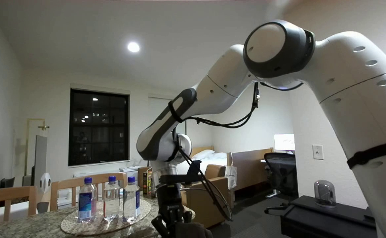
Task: Pick up the grey towel and slightly move it to the right.
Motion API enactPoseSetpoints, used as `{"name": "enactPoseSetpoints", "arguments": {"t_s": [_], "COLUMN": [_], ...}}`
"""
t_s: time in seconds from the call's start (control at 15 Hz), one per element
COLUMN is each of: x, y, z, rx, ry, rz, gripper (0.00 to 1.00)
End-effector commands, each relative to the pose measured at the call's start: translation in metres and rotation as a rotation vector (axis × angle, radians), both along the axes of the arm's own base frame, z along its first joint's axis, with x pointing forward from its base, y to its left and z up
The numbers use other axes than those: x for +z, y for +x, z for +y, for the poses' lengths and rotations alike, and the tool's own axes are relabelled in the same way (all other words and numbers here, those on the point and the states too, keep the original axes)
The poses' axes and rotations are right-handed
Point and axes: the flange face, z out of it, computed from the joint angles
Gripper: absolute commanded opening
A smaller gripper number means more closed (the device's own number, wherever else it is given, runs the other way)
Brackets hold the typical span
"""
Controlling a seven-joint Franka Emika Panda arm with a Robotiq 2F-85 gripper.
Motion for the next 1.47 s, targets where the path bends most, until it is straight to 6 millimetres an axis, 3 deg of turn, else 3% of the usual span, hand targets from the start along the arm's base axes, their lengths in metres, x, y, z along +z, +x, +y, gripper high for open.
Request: {"name": "enactPoseSetpoints", "arguments": {"t_s": [0.0, 0.33, 0.67, 0.93, 1.13, 1.2, 1.27, 1.4], "x": [-0.021, -0.062, -0.108, -0.147, -0.166, -0.168, -0.167, -0.158], "y": [-0.007, -0.019, -0.008, -0.012, -0.01, -0.008, -0.007, -0.002], "z": [-0.025, -0.063, -0.096, -0.111, -0.119, -0.12, -0.12, -0.117], "rx": [0.06, 0.123, 0.203, 0.243, 0.22, 0.219, 0.224, 0.24], "ry": [0.061, 0.126, 0.104, 0.091, 0.089, 0.087, 0.083, 0.077], "rz": [0.048, 0.053, -0.036, 0.032, 0.061, 0.062, 0.055, 0.022], "gripper": [0.09, 0.09, 0.09, 0.09, 0.09, 0.37, 0.38, 0.49]}}
